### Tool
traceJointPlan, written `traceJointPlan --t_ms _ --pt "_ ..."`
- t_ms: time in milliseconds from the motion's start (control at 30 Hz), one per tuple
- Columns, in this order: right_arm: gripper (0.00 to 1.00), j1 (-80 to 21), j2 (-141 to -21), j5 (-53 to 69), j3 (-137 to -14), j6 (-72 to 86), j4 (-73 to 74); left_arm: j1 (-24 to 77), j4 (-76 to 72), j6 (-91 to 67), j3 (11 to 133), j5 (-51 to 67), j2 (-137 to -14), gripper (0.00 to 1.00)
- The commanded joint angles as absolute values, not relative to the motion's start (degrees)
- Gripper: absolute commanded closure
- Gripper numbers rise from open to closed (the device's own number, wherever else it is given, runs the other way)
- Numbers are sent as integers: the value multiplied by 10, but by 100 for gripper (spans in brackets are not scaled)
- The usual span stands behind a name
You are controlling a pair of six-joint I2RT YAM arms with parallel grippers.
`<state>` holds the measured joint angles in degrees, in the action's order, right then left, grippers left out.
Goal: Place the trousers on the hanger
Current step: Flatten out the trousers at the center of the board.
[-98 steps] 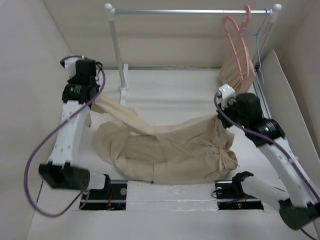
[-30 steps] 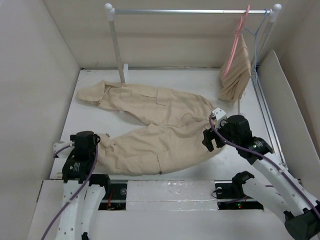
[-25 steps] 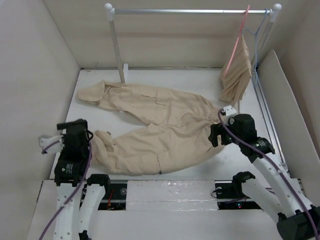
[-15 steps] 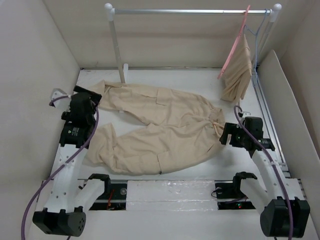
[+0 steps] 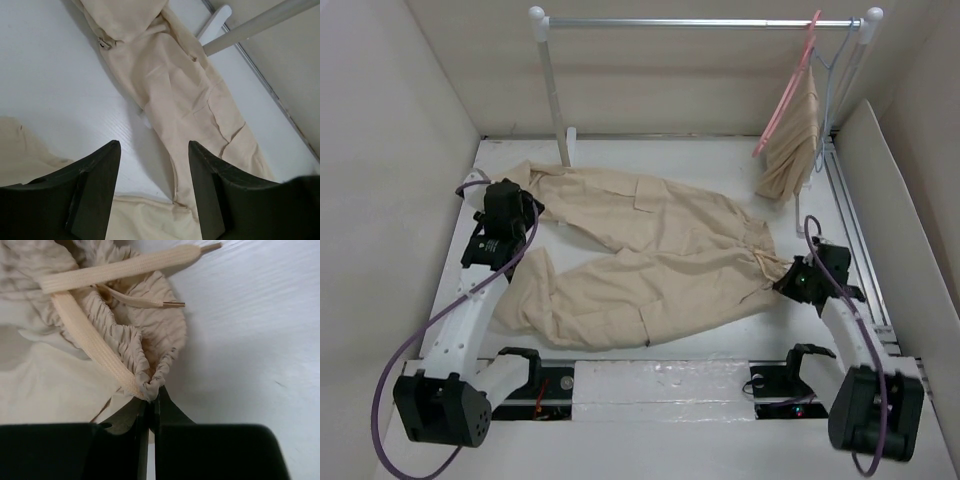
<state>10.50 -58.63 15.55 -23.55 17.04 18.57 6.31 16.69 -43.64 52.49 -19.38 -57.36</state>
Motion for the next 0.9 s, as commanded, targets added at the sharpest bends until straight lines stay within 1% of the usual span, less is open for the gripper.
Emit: traceJointPlan --t_ms 0,33,133,233,333,367,400,433,467,500,533,567,600,633,667,700,733,767,800,833,867 --pt "100 128 -463 49 -278 175 314 64 136 -417 555 -180 -587 48" --pt "100 128 -474 26 -318 164 381 64 134 -417 555 -179 -589 48" --pt "100 147 -460 -16 -330 157 440 64 136 -418 557 -182 -604 48" --pt "100 155 -450 -59 -367 163 483 43 167 -414 580 -196 -623 50" --pt "100 155 -448 -153 -437 149 525 36 163 -410 580 -198 -635 51" --pt "96 162 -454 -206 -476 141 534 36 162 -408 578 -193 -642 51" --pt "90 170 -456 -227 -490 141 539 36 164 -408 578 -190 -650 51" --pt "81 176 -460 -239 -503 129 541 36 169 -410 581 -188 -670 52" --pt "76 183 -464 -251 -517 127 545 36 176 -410 586 -190 -679 53" --pt "63 189 -476 -250 -546 126 548 36 184 -415 591 -190 -688 53" --pt "49 194 -482 -244 -556 119 535 36 187 -417 593 -184 -707 54" --pt "33 194 -486 -197 -561 96 513 36 189 -417 599 -178 -715 54" --pt "0 194 -491 -159 -566 46 492 36 185 -417 598 -171 -723 54" --pt "0 194 -510 -129 -588 26 487 36 181 -418 594 -162 -729 53" --pt "0 194 -522 -67 -602 7 493 36 175 -419 586 -159 -731 53" --pt "0 194 -528 -40 -607 -35 495 36 163 -418 583 -156 -735 53" --pt "0 152 -518 -30 -609 -41 494 36 157 -409 579 -152 -739 52" --pt "5 129 -504 -16 -603 -51 487 36 156 -408 573 -156 -742 52" --pt "13 107 -487 -5 -592 -60 476 36 150 -405 570 -161 -744 52" --pt "27 87 -471 19 -575 -62 450 36 143 -398 568 -159 -751 52" --pt "72 46 -442 45 -543 -62 443 36 138 -380 564 -157 -757 52"
